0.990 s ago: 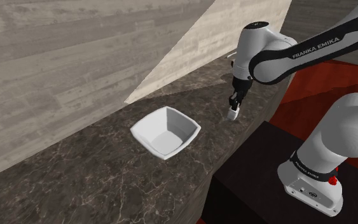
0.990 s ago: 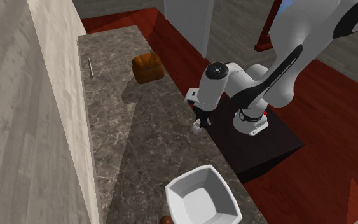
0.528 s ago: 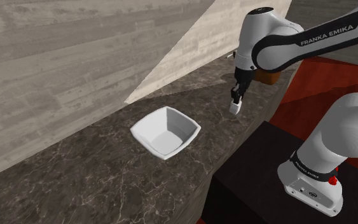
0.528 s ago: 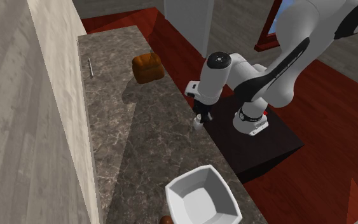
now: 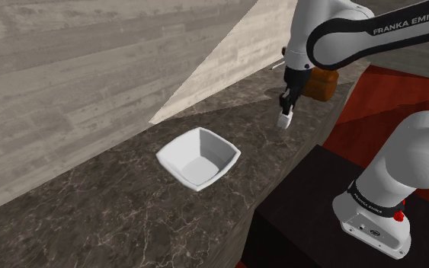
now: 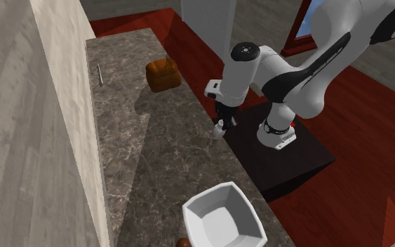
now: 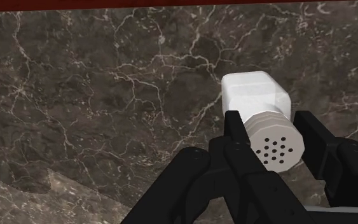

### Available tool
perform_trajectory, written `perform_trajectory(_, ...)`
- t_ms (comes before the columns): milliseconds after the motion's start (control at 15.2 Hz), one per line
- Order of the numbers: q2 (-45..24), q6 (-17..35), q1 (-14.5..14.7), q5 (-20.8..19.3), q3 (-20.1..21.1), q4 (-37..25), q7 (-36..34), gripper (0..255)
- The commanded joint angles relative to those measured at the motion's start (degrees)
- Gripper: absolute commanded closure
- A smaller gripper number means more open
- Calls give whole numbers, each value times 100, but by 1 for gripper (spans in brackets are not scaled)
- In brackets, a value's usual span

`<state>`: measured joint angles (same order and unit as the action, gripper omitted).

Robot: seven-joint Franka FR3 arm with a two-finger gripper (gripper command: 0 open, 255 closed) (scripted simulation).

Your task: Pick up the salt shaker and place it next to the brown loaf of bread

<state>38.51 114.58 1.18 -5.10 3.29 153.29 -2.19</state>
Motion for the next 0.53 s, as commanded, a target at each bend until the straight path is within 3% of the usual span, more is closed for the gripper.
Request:
perform_trajectory(0, 43, -169, 0, 4, -6, -123, 22, 255)
perform_trajectory(462, 152, -748, 4, 21, -15, -596, 82, 255)
